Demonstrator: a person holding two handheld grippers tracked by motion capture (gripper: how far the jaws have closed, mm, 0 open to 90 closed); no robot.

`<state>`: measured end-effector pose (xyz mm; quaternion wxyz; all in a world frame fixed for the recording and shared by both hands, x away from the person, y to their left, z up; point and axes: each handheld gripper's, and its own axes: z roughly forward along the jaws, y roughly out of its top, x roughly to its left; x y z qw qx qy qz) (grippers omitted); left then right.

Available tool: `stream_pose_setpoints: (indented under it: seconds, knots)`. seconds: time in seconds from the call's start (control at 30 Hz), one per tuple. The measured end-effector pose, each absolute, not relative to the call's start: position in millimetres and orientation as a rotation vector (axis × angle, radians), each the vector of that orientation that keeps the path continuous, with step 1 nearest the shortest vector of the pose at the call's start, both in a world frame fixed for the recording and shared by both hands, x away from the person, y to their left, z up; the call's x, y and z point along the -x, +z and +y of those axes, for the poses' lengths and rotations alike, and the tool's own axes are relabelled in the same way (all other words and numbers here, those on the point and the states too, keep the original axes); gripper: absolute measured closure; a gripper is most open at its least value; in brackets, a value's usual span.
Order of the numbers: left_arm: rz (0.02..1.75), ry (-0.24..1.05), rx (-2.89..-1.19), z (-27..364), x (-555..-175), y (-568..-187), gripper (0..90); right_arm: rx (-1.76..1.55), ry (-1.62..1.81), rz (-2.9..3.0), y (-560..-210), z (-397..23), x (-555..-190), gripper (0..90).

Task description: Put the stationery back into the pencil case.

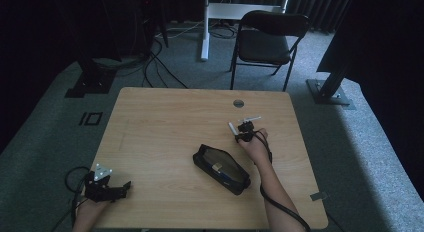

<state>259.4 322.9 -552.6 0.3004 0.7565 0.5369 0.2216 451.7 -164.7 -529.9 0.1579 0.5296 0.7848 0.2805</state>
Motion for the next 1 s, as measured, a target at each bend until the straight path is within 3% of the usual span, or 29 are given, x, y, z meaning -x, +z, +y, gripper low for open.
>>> stream_pose_setpoints:
  seconds: [1.0]
  knots:
    - [1.425,0.587,-2.009,323.0,-259.3,-552.5,0.3,-1.493,0.897,2.204,-495.1,-190.6,-428.2,78.4]
